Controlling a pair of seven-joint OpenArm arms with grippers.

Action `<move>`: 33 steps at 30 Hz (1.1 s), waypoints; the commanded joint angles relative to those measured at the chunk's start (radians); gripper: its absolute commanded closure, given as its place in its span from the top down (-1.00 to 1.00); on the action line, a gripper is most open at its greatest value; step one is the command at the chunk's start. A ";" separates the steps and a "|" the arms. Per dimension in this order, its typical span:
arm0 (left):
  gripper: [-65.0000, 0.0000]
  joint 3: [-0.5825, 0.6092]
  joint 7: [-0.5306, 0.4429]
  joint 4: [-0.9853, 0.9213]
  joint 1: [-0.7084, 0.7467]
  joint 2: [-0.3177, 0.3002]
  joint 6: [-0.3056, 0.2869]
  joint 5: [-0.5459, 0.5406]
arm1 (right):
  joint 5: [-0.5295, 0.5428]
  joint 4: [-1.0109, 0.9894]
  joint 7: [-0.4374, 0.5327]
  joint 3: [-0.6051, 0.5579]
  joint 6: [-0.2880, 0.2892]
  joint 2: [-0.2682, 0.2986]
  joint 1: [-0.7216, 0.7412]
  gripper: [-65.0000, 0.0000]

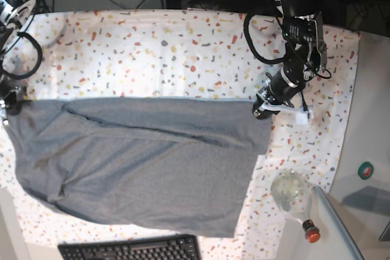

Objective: Layout the t-shirt on the table in an organized manner, then fold the t-shirt properly
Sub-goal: 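Swing the held shirt up and lay it flat across the table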

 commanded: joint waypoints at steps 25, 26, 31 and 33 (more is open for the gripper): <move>-1.00 0.512 -0.049 -0.343 -0.956 -0.094 0.114 -0.023 | 0.025 -0.020 0.043 -0.669 -0.275 0.262 0.745 -1.00; -1.00 0.523 -0.066 -0.368 -0.999 -0.092 0.114 -0.025 | 0.025 -0.020 0.064 -0.713 -0.275 0.279 0.776 -1.00; -1.00 0.521 -0.092 -0.389 -1.173 -0.068 0.114 -0.028 | 0.027 -0.018 0.097 -0.813 -0.273 0.317 0.940 -1.00; -1.00 0.486 -0.090 -0.343 -1.197 -0.065 0.114 -0.028 | 0.030 -0.001 0.052 -0.812 -0.273 0.339 0.979 -1.00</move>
